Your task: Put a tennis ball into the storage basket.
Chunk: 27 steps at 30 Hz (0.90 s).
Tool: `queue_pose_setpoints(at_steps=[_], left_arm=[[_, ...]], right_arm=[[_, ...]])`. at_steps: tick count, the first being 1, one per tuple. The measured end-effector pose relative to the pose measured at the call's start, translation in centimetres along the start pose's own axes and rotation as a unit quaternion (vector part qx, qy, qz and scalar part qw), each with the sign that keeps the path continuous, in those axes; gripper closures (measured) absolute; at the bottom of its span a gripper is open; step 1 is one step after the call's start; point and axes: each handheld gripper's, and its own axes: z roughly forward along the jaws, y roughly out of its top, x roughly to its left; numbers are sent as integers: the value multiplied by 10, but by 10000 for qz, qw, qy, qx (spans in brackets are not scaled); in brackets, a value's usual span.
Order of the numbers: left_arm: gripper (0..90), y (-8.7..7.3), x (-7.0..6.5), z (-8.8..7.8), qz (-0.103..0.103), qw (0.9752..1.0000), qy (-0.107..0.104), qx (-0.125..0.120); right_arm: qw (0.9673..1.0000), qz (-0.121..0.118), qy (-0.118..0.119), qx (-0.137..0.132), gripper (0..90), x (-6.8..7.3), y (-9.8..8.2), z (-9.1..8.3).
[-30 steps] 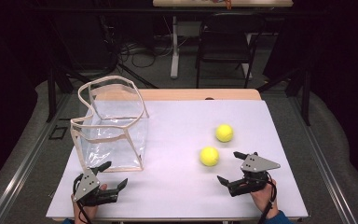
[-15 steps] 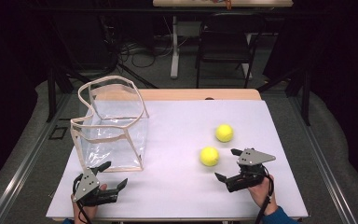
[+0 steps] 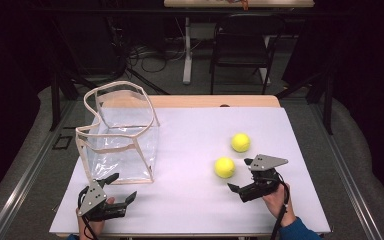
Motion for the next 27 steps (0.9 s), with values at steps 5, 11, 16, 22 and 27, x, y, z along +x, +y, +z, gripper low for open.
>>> queue_pose_setpoints(at_steps=[5, 11, 16, 22, 27], left_arm=[[159, 1, -1, 1, 25, 10000, -9, 16], [159, 0, 0, 0, -8, 10000, 2, -9], [159, 0, 0, 1, 4, 10000, 3, 13], [159, 0, -1, 1, 11, 10000, 7, 27], [159, 0, -1, 1, 12, 10000, 4, 21]], right_arm=[[10000, 38, 20, 19, 0, -2, 2, 3], [9999, 86, 15, 88, 0, -4, 5, 6], [9998, 147, 0, 123, 0, -8, 7, 8], [9997, 171, -17, 186, 0, -11, 11, 11], [9994, 216, -9, 263, 0, -13, 13, 15]])
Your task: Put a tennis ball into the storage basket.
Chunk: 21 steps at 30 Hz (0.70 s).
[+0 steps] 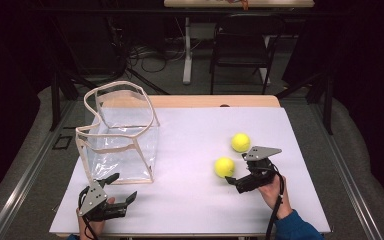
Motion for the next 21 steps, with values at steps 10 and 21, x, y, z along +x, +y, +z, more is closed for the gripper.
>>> queue_pose_setpoints(at_steps=[10, 21], left_arm=[[159, 0, 0, 0, -2, 10000, -4, -2], [159, 0, 0, 1, -10, 10000, -16, 0]], right_arm=[[9999, 41, 15, 140, 0, -4, 5, 12], [9995, 106, 41, 295, 0, -9, 8, 26]])
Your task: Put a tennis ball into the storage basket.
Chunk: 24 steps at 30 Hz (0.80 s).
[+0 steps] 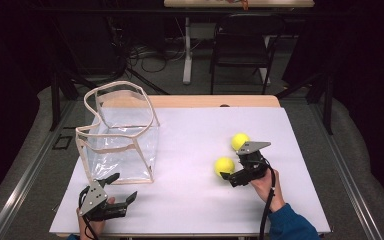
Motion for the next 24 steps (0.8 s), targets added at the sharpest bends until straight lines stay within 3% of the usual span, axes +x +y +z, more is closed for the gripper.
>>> queue_pose_setpoints(at_steps=[16, 18, 24], left_arm=[[159, 0, 0, 0, -19, 10000, -16, -9], [159, 0, 0, 0, -22, 10000, -16, -15], [159, 0, 0, 1, -37, 10000, -15, -15]], right_arm=[[9993, 87, 264, 264, 18, -3, -1, 22], [9993, 93, 209, 298, 64, -2, -3, 25], [9990, 135, 124, 411, 86, -2, -5, 32]])
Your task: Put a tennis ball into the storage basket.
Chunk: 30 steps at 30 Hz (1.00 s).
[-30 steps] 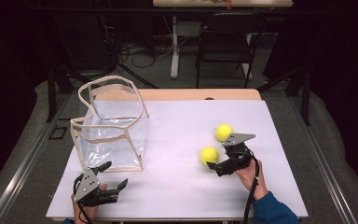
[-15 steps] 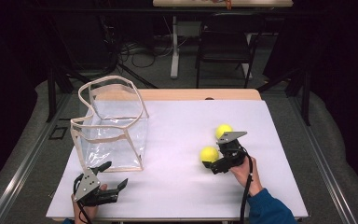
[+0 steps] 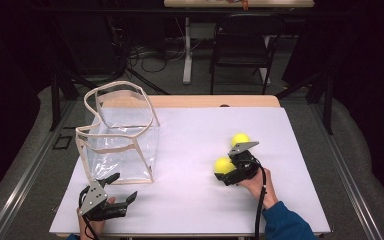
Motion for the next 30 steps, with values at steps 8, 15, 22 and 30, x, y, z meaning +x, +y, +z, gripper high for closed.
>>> queue_pose_setpoints(at_steps=[8, 15, 22, 30], left_arm=[[159, 0, 0, 0, 5, 10000, 5, 6], [159, 0, 0, -1, -13, 10000, 5, 16], [159, 0, -1, -1, 14, 10000, -23, 3], [159, 0, -1, -1, 23, 10000, -21, 1]], right_arm=[[9997, 114, -172, 130, 186, -2, -2, 6], [9996, 124, -197, 169, 248, -2, -2, 6], [9998, 159, -124, 21, 258, -4, -3, 8], [9996, 54, -265, -83, 260, -1, -2, 3]])
